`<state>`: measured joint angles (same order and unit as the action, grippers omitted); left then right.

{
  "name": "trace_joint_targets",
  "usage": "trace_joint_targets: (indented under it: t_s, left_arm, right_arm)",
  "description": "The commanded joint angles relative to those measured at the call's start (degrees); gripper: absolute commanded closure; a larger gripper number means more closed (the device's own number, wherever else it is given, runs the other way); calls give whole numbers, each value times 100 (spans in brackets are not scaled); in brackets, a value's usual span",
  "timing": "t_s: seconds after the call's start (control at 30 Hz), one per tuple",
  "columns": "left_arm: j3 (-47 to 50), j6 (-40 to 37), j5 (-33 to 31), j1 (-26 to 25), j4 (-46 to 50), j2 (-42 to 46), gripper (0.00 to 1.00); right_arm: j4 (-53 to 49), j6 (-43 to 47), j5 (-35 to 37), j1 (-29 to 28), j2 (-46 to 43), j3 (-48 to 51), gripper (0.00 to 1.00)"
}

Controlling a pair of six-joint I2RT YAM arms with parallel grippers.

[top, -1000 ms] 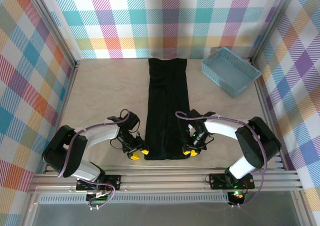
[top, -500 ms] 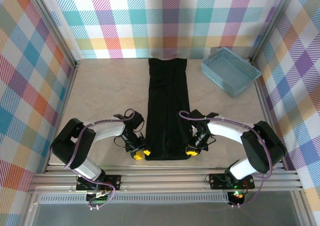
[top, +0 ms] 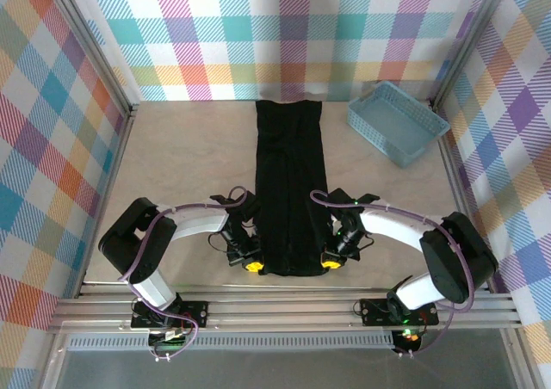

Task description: Fold and stack the t-shirts

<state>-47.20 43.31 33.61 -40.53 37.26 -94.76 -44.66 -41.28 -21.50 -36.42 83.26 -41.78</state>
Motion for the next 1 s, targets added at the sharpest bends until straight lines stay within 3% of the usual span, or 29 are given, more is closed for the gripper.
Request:
trace_joint_targets:
  t_s: [0.0, 0.17, 0.3, 0.57, 0.97]
  left_arm:
    - [54, -315, 154, -69, 400, 185, 100]
    - [103, -507, 303, -75, 677, 423, 100]
    - [-227, -88, 21, -60, 573, 700, 100]
    - [-1403, 440, -470, 315, 355, 533, 100]
    - [-3143, 732, -1269, 1219, 67, -651, 100]
  right_arm:
    - [-668, 199, -211, -58, -115, 123, 100]
    - [-825, 279, -386, -67, -262, 49, 100]
    - [-1024, 220, -276, -19, -209, -322, 100]
    - [-1355, 171, -16, 671, -12, -1407, 100]
    - [-1624, 465, 392, 1701, 1909, -4219, 100]
